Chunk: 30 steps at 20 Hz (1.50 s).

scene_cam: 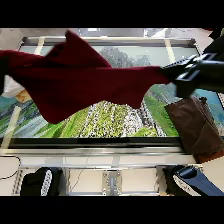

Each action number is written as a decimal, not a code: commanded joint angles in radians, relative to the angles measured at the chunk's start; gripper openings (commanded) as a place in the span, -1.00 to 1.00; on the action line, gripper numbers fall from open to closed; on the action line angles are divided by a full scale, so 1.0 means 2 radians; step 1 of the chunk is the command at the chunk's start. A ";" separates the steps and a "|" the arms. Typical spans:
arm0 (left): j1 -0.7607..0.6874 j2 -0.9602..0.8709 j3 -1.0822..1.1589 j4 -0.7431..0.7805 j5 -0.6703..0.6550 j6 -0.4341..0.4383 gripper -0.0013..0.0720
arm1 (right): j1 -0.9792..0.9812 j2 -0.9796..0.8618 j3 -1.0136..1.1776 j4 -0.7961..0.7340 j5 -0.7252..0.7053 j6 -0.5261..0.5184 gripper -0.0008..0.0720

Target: Fold the shirts.

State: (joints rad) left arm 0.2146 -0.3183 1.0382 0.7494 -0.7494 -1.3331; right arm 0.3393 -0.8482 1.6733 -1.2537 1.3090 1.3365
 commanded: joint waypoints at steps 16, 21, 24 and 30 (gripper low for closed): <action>-0.071 -0.439 -0.166 0.014 -0.084 0.035 -0.92 | -0.001 -0.385 -0.138 -0.009 -0.066 0.009 -0.96; -0.056 -0.447 -0.153 -0.074 -0.057 0.075 0.59 | -0.002 -0.382 -0.107 -0.027 -0.033 0.008 -0.01; -0.029 -0.384 -0.132 -0.092 -0.056 0.093 0.59 | -0.002 -0.344 -0.069 -0.100 0.035 0.007 -0.01; -0.043 -0.330 -0.122 -0.062 -0.014 0.153 0.58 | -0.008 -0.232 -0.052 -0.174 0.055 0.022 -0.02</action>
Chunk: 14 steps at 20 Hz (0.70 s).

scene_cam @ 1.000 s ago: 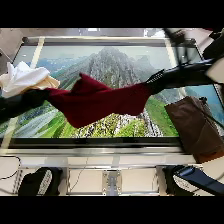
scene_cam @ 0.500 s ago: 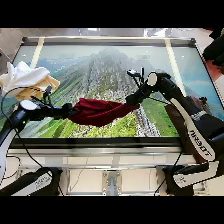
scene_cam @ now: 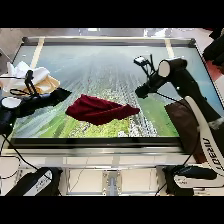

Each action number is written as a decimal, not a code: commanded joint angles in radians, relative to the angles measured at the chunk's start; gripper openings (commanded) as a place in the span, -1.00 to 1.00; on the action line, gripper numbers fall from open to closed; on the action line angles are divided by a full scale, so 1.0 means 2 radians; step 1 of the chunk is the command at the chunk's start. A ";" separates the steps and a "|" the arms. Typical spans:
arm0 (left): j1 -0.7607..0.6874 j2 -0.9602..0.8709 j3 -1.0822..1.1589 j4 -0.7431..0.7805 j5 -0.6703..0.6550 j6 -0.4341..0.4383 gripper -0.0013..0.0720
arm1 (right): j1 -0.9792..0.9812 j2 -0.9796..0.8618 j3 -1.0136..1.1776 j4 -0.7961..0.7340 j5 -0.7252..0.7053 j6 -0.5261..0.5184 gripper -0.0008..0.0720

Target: Fold the shirts.

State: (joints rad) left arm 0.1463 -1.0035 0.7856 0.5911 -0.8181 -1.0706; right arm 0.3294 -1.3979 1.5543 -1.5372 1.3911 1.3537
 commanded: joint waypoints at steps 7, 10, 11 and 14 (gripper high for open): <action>-0.116 -0.129 0.066 0.099 0.059 0.019 0.52 | -0.003 0.056 0.007 -0.023 0.015 0.029 -0.02; -0.129 -0.201 0.126 0.099 0.055 -0.001 0.52 | -0.003 0.056 0.007 -0.017 0.021 0.034 -0.02; -0.130 -0.219 0.143 0.101 0.047 -0.001 0.45 | -0.003 0.056 0.007 -0.017 0.025 0.034 -0.02; -0.128 -0.243 0.173 0.192 0.021 -0.043 0.36 | -0.003 0.056 0.007 -0.017 0.036 0.034 -0.02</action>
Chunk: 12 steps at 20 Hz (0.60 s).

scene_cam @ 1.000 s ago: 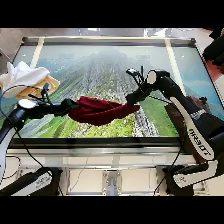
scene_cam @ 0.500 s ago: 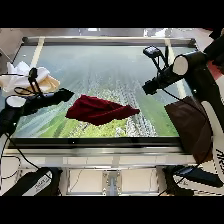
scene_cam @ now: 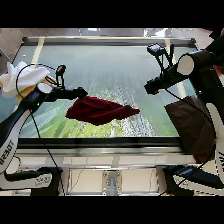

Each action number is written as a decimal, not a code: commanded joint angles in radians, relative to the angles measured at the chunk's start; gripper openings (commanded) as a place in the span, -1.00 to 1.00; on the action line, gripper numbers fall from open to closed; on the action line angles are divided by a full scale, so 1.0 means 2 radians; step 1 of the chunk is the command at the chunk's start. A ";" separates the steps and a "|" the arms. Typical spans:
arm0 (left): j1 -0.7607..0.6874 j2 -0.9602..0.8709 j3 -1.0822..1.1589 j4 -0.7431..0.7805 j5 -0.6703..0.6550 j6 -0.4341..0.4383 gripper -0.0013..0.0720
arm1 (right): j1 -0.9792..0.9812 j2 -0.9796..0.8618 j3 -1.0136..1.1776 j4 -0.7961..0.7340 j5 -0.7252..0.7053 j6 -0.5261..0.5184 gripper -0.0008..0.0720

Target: Fold the shirts.

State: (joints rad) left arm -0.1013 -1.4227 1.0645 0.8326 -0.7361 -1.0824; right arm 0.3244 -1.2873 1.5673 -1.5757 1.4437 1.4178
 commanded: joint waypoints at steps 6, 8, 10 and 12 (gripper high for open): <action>-0.009 -0.034 0.040 0.141 -0.039 -0.067 0.36 | 0.000 -0.004 0.000 0.003 0.002 0.002 -0.02; -0.015 -0.034 0.040 0.137 -0.038 -0.067 0.35 | 0.000 -0.006 -0.004 0.007 0.001 0.002 -0.02; -0.020 -0.034 0.040 0.124 -0.038 -0.067 0.30 | 0.000 -0.010 -0.020 0.019 -0.001 0.002 -0.02; -0.026 -0.034 0.040 0.117 -0.038 -0.067 0.18 | 0.000 -0.015 -0.054 0.027 -0.021 0.002 -0.02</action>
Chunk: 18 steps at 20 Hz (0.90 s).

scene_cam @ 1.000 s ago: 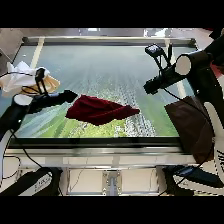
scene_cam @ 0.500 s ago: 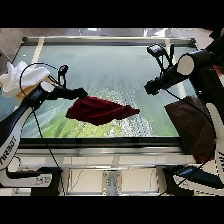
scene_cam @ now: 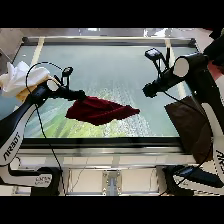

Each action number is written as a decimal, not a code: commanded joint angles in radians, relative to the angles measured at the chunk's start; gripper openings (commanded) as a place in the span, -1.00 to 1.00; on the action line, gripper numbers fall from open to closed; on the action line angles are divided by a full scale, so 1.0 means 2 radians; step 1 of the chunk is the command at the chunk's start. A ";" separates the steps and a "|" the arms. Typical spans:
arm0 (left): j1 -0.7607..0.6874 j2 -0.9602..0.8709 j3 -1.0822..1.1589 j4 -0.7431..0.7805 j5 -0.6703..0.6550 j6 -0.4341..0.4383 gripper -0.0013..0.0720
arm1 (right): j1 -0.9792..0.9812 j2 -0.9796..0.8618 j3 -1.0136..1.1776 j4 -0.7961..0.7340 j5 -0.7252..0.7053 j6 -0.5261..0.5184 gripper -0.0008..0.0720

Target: Fold the shirts.

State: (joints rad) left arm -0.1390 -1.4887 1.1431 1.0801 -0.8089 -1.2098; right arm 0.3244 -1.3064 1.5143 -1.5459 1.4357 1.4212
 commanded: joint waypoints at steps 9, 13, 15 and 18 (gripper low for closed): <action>-0.027 -0.006 0.001 -0.007 -0.002 -0.003 -0.92 | 0.000 -0.108 -0.116 0.091 -0.185 -0.022 0.76; -0.027 -0.006 0.001 -0.007 0.000 -0.003 -0.92 | 0.000 -0.141 -0.116 0.187 -0.175 -0.088 0.74; -0.027 -0.006 0.001 -0.007 0.002 -0.003 -0.92 | 0.000 -0.140 -0.116 0.195 -0.174 -0.097 0.74; -0.027 -0.006 0.001 -0.008 0.002 -0.003 -0.92 | 0.000 -0.139 -0.116 0.193 -0.169 -0.105 0.74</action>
State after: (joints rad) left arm -0.1921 -1.4998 1.1439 1.0653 -0.8078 -1.2160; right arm 0.3244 -1.5764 1.2835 -1.1950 1.0916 1.2469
